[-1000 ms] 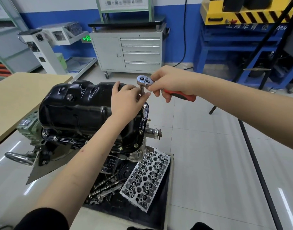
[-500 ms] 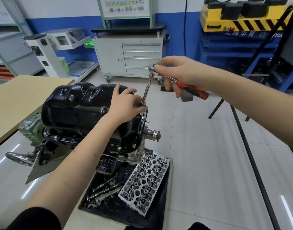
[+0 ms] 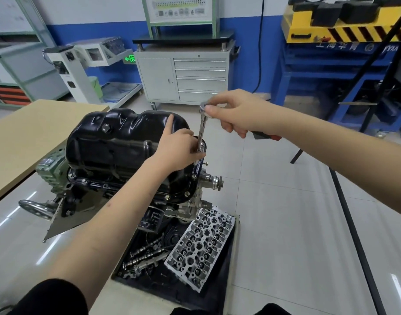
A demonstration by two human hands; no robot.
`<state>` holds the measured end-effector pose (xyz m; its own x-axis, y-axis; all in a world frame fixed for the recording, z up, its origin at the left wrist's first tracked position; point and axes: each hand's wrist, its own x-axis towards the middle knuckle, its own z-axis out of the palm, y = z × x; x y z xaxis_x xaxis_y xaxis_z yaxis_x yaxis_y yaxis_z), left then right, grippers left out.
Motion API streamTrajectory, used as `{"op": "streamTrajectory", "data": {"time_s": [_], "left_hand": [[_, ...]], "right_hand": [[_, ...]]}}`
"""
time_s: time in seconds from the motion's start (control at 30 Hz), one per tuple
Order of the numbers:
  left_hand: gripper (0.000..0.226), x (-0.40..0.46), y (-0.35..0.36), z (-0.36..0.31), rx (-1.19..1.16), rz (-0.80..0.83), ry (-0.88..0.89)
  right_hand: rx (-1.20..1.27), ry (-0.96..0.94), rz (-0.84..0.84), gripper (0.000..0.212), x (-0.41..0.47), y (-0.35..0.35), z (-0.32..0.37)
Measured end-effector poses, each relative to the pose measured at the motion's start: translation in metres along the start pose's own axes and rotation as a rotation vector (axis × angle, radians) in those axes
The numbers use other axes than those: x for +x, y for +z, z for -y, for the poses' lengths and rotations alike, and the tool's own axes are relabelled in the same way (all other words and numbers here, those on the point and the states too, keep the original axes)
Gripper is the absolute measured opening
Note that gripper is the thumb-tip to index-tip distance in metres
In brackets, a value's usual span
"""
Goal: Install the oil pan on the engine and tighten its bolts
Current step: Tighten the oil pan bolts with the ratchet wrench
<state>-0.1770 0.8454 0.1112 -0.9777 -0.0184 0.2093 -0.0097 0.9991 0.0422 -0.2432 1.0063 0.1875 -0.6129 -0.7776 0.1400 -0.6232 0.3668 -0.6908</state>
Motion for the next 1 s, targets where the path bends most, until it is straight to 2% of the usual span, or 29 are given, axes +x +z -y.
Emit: {"op": "streamTrajectory", "data": {"time_s": [0.07, 0.17, 0.23, 0.3, 0.67, 0.83, 0.9, 1.0], "left_hand": [[0.034, -0.011, 0.007, -0.003, 0.087, -0.014, -0.007], [0.040, -0.034, 0.016, -0.001, -0.003, -0.232, 0.013], [0.032, -0.046, 0.016, 0.002, -0.103, -0.368, 0.019], [0.020, -0.051, 0.014, 0.008, -0.114, -0.439, 0.028], [0.010, -0.048, 0.015, 0.014, -0.174, -0.430, 0.020], [0.007, -0.048, 0.016, 0.012, -0.197, -0.422, 0.012], [0.010, -0.049, 0.018, 0.010, -0.220, -0.412, -0.012], [0.018, -0.046, 0.022, 0.005, -0.273, -0.421, -0.057]], "right_hand": [[0.015, 0.001, 0.001, 0.016, -0.002, 0.006, -0.005], [0.046, 0.018, -0.016, 0.014, -0.005, 0.015, -0.015], [0.047, 0.019, -0.007, 0.014, -0.006, 0.019, -0.019], [0.040, 0.020, 0.007, 0.013, -0.005, 0.021, -0.021], [0.085, -0.002, 0.045, 0.011, 0.003, 0.032, -0.023], [0.033, -0.008, 0.066, 0.016, 0.006, 0.035, -0.021], [-0.002, -0.022, 0.083, 0.021, 0.008, 0.035, -0.019], [-0.057, -0.073, 0.134, 0.013, 0.010, 0.037, -0.013]]}}
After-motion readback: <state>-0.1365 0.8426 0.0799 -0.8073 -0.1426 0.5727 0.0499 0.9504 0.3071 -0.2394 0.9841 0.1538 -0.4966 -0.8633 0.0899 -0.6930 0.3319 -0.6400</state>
